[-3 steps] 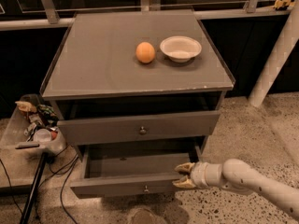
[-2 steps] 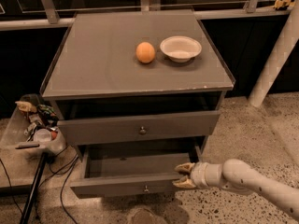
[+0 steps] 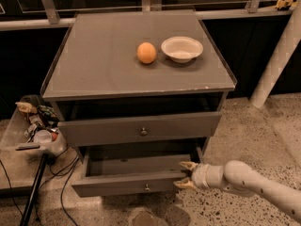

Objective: Open middle drawer

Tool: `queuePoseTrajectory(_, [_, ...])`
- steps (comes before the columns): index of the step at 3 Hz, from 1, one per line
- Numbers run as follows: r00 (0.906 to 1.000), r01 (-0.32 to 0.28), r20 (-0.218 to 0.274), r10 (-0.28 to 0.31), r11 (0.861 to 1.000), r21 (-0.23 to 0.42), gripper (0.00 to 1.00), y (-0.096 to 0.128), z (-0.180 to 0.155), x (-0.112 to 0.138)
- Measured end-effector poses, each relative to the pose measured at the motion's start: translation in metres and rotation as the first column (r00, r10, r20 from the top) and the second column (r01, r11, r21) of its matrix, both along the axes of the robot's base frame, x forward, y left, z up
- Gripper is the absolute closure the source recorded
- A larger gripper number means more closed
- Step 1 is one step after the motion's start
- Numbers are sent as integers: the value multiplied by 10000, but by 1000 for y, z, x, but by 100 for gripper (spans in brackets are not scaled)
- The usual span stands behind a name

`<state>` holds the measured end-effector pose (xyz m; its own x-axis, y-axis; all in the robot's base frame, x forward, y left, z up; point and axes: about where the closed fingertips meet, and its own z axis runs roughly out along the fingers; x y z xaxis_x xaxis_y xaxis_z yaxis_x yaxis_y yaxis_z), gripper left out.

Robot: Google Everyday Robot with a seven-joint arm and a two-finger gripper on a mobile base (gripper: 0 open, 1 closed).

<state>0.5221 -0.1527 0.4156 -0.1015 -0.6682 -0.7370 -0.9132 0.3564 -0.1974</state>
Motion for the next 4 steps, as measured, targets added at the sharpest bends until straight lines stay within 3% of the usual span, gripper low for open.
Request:
queuePoseTrajectory(2, [10000,-26,-30,26,10000,21,85,-3,-3,-9])
queuePoseTrajectory(3, [10000,-58,7,58,10000,-65,100,-10,-5,-27])
queuePoseTrajectory(4, [10000,-58,7,58,10000,-65,100,-10,-3,-27])
